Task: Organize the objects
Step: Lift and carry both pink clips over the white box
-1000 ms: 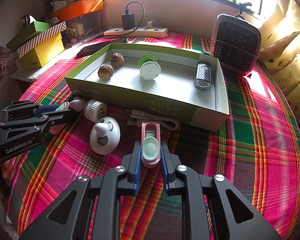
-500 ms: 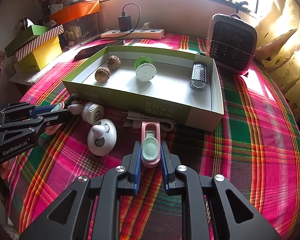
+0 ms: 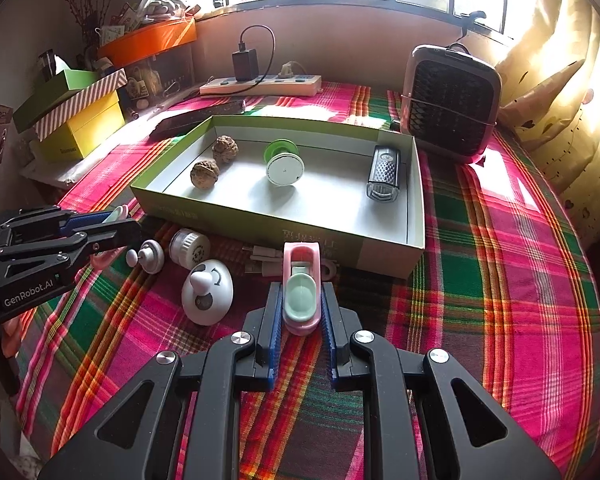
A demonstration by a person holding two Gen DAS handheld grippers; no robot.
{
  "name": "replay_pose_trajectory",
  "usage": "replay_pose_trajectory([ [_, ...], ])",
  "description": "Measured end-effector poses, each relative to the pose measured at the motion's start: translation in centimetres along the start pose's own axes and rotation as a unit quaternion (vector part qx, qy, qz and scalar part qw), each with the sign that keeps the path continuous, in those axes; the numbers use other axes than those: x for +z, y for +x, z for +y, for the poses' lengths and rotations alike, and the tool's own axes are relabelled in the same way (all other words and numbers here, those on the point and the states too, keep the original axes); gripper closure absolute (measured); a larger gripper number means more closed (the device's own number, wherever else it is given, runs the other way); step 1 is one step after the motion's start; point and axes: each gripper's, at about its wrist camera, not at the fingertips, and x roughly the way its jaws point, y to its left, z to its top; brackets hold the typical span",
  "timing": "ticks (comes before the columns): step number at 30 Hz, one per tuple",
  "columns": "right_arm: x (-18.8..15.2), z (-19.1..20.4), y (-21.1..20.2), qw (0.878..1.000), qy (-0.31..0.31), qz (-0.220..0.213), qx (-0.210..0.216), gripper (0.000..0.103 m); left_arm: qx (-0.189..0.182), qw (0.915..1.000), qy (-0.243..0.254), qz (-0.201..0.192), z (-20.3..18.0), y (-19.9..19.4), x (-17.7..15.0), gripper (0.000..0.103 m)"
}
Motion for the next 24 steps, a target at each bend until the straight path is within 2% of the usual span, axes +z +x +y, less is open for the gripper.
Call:
replay_pose_trajectory([
  [11, 2.5, -0.7, -0.2, 1.000, 0.005, -0.014, -0.002, 0.085, -0.016, 0.9998, -0.005, -0.005, -0.2, 1.0, 2.9, 0.087],
  [24, 5.8, -2.2, 3.3, 1.000, 0.017, 0.002, 0.002, 0.085, -0.029, 0.9995, -0.006, 0.008, -0.6, 4.2, 6.1, 0.087],
])
